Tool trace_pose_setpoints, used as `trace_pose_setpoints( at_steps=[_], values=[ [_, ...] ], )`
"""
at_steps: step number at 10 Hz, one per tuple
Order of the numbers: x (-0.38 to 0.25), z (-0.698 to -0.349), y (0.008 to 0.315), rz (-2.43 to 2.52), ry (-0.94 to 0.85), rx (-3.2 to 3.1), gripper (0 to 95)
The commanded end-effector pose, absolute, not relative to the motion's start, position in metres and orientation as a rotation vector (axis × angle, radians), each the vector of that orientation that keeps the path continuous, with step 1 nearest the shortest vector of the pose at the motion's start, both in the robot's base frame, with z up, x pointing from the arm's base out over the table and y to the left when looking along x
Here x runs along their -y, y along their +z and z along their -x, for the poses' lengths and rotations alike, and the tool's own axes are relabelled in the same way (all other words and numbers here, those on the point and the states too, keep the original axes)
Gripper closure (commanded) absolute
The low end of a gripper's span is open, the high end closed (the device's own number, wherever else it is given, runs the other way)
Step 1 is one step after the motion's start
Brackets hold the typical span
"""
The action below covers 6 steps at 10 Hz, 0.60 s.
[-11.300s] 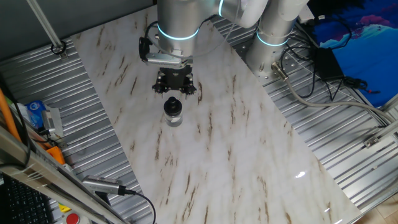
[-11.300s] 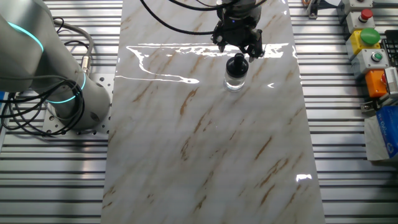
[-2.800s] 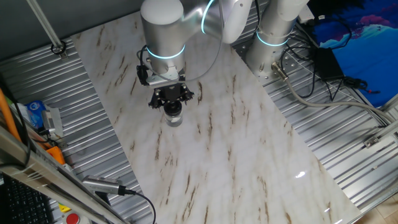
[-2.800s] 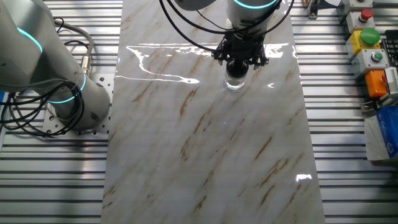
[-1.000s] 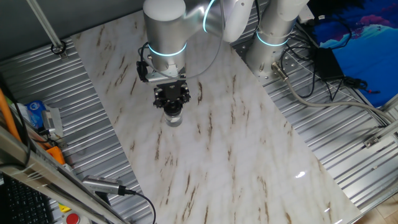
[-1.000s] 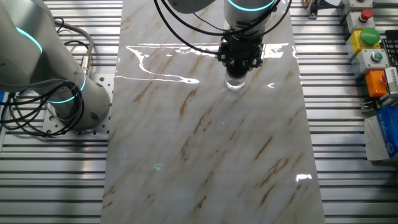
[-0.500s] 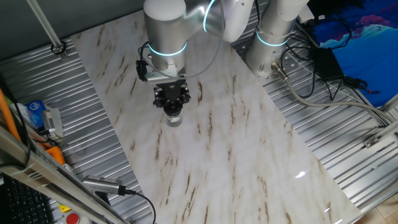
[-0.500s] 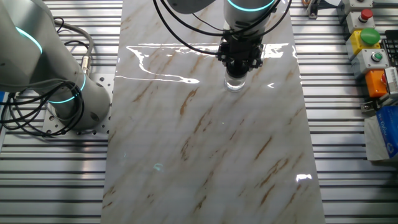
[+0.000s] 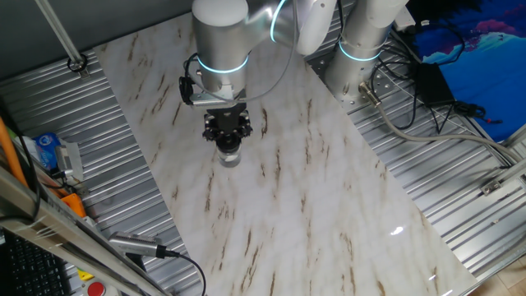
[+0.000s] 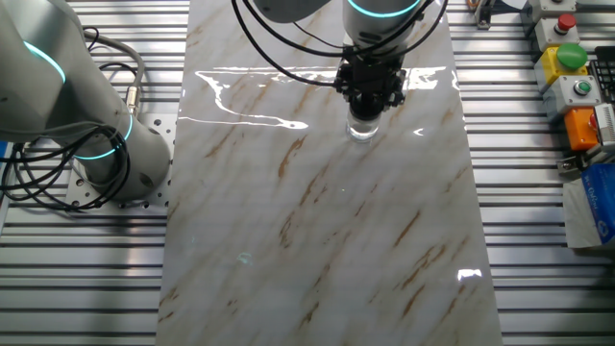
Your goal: Screw the lid onto the jar
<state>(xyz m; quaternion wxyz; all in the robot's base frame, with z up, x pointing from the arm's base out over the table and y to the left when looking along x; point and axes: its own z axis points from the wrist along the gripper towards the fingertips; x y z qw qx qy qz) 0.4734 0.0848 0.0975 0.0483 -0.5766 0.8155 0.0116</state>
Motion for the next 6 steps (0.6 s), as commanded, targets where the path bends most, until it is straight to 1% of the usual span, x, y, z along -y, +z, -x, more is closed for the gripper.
trace_pose_setpoints(
  at_steps=[1,2,6],
  values=[
    [-0.0852,-0.4738,0.0960,1.745,0.036,-2.493,76.0],
    [-0.0852,-0.4738,0.0960,1.734,0.038,-2.500,95.0],
    [-0.0852,-0.4738,0.0959,1.685,0.039,-2.524,95.0]
  ],
)
